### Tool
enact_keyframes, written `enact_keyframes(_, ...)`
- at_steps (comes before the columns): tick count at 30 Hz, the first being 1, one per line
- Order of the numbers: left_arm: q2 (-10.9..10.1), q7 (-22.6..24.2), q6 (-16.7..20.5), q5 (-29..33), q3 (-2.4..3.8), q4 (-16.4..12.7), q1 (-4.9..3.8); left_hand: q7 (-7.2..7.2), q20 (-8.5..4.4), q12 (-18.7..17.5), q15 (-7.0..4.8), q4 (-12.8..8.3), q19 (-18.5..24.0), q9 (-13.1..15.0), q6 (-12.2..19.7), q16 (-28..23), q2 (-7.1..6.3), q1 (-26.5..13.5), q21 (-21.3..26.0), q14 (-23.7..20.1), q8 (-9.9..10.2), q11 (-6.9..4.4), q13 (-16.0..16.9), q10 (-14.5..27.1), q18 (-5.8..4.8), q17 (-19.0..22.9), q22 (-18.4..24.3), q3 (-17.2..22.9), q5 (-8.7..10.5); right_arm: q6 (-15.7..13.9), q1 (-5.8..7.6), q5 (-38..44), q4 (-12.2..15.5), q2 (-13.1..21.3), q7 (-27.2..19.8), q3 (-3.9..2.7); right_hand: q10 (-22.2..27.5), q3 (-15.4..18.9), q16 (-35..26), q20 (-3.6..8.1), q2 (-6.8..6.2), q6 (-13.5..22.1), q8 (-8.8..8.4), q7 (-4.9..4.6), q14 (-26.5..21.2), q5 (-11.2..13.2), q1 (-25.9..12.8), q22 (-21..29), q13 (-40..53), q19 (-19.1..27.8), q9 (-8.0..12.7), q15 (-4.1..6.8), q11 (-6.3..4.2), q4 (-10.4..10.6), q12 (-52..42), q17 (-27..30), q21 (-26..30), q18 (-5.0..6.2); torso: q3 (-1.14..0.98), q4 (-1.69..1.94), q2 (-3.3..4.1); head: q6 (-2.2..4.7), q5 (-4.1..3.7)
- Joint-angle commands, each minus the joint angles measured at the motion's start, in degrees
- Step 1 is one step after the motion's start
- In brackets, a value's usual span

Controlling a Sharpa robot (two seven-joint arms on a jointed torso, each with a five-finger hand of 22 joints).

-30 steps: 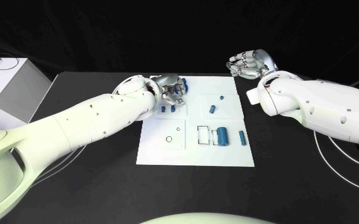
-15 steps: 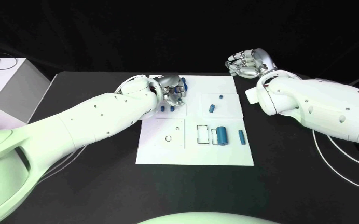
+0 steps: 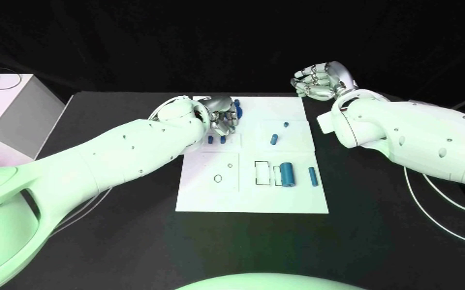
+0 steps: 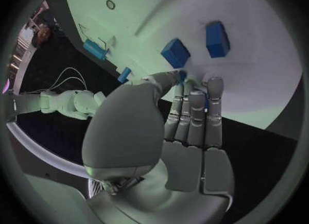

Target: Assemble the parts on the task board

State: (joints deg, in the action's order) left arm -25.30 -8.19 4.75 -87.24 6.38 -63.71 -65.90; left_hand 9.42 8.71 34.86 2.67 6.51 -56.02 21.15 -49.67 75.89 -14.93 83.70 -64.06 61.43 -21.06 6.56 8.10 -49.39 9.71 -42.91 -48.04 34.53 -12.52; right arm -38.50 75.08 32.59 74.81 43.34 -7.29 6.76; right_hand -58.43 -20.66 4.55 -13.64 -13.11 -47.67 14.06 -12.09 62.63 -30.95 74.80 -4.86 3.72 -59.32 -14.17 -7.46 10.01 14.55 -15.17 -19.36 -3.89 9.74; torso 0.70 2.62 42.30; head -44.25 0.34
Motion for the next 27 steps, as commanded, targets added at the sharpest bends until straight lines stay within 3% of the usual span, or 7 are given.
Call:
enact_keyframes(1, 0.28, -0.49, -1.38, 0.48, 0.02, -0.04, -0.07, 0.05, -0.26, -0.36, 0.17, 0.01, -0.21, -0.08, -0.46, 0.39, -0.06, 0.28, -0.33, 0.38, 0.24, 0.09, -0.09, -0.49, -0.07, 0.07, -0.12, 0.34, 0.06, 0.78, 0.00, 0.62, 0.04, -0.08, -0.70, -0.02, 0.10, -0.08, -0.18, -0.06, -0.18, 0.23, -0.29, -1.67, -0.35, -0.29, 0.54, 0.05, -0.06, 0.39, 0.04, 0.06, -0.04, -0.39, 0.19, 0.05, -0.03, 0.79, 0.02, -0.04, -0.03, -0.16, 0.09)
enact_keyframes(15, 0.72, -0.91, -3.26, 1.10, -0.06, 0.80, -0.06, 0.01, -0.27, -0.88, 0.11, -0.50, -0.83, -0.39, -0.86, 2.17, -0.02, -0.16, -1.77, 2.14, 0.88, -0.06, -0.38, -1.64, -0.33, -2.03, -1.86, 1.15, 0.24, 0.77, 0.00, 0.62, 0.11, -0.05, -0.72, -0.02, 0.10, -0.14, -0.20, -0.07, -0.21, 0.23, -0.32, -1.69, -0.36, -0.30, 0.47, 0.13, -0.06, 0.41, 0.06, 0.04, -0.02, -0.39, 0.22, 0.13, -0.04, 0.79, 0.05, -0.02, -0.01, -0.46, -0.06)
enact_keyframes(27, 1.08, -0.96, -4.00, 1.42, -0.69, 1.68, -0.05, -0.42, -0.73, -2.92, -0.41, -1.86, -1.27, -0.48, -2.75, 4.36, 0.88, -0.25, -3.47, 4.53, 1.55, -0.61, -1.22, -4.35, -0.53, -3.98, -3.72, 2.36, 0.34, 0.75, 0.00, 0.63, 0.29, -0.03, -0.72, -0.03, 0.10, -0.14, -0.20, -0.07, -0.21, 0.23, -0.32, -1.69, -0.36, -0.30, 0.47, 0.13, -0.06, 0.41, 0.06, 0.04, -0.02, -0.39, 0.22, 0.13, -0.04, 0.79, 0.01, 0.05, -0.10, -0.77, -0.15)
